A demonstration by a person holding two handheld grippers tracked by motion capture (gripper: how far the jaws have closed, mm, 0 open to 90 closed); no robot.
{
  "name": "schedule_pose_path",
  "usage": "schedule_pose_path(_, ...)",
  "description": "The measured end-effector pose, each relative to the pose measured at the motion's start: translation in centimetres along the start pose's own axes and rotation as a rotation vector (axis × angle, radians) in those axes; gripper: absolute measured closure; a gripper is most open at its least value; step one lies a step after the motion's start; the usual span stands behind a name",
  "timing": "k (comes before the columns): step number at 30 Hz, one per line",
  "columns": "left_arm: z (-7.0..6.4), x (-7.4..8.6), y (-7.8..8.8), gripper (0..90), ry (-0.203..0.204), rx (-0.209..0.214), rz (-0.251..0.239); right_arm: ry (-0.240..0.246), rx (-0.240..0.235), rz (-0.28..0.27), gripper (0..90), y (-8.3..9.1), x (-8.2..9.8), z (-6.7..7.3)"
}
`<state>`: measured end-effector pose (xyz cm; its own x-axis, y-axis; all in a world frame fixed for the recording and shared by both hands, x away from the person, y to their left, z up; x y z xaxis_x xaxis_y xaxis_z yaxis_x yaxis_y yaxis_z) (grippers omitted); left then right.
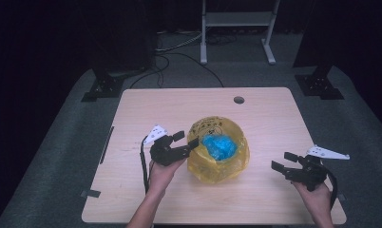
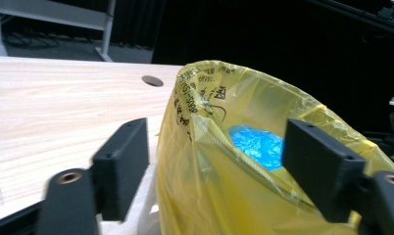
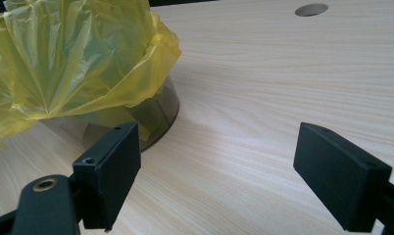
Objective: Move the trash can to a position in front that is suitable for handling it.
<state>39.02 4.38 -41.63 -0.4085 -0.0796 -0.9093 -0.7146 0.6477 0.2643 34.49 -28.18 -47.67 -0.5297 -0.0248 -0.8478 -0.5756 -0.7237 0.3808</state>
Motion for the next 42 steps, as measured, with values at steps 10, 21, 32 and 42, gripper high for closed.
schedule_pose_path(10, -0.3, -0.4, -0.1, 54.6, -0.020, -0.021, 0.000, 0.004, -0.010, -0.015, 16.8, -0.1, -0.5, 0.4)
schedule_pose_path(21, 0.3, -1.1, 0.7, 75.6, -0.019, -0.035, -0.035, 0.014, -0.018, -0.022, 16.9, -0.4, -1.1, 0.9)
schedule_pose_path(32, 0.6, -1.7, 1.0, 90.0, -0.048, -0.042, -0.042, 0.018, -0.027, -0.026, 16.9, -0.6, -1.4, 1.2)
schedule_pose_path(42, 0.5, -2.5, 1.8, 90.0, -0.057, -0.046, -0.074, 0.018, -0.047, -0.031, 16.9, -1.0, -1.7, 1.7)
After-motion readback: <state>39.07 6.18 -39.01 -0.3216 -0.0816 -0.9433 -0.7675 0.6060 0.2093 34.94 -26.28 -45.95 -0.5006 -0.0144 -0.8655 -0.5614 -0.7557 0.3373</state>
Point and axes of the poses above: each handheld gripper's, and its own axes: y roughly backward along the jaws, x roughly out of its underside, z roughly to its left, the point moved 9 cm from there along -y, roughly forward along the jaws, and after that the axes turned 8 degrees about -x, right-handed, at the moved point
